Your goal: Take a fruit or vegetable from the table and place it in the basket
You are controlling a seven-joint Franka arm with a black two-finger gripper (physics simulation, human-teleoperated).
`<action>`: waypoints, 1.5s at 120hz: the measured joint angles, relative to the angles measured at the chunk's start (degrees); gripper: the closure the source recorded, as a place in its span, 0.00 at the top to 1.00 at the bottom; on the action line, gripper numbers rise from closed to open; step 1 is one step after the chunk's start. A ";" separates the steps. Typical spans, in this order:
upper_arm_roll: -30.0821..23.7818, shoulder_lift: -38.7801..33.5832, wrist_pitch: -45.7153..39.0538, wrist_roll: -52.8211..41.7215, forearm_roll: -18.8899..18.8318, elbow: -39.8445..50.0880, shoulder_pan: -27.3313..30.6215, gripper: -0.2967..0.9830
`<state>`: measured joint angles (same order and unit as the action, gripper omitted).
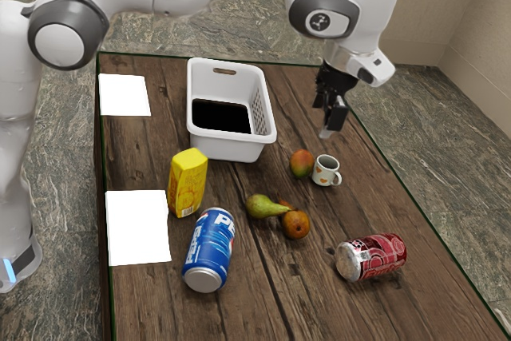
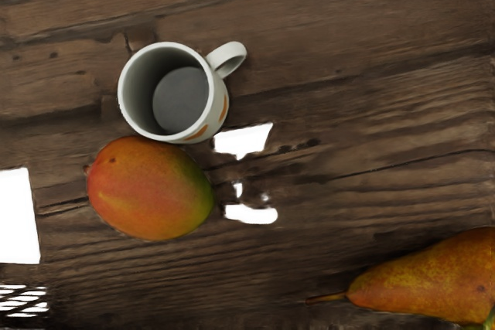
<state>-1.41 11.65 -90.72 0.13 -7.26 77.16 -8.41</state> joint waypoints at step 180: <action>-28.58 -14.44 -11.15 -12.69 5.77 35.52 21.90 0.77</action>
<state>-29.99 -2.79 -101.87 -12.56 -1.49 112.69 13.49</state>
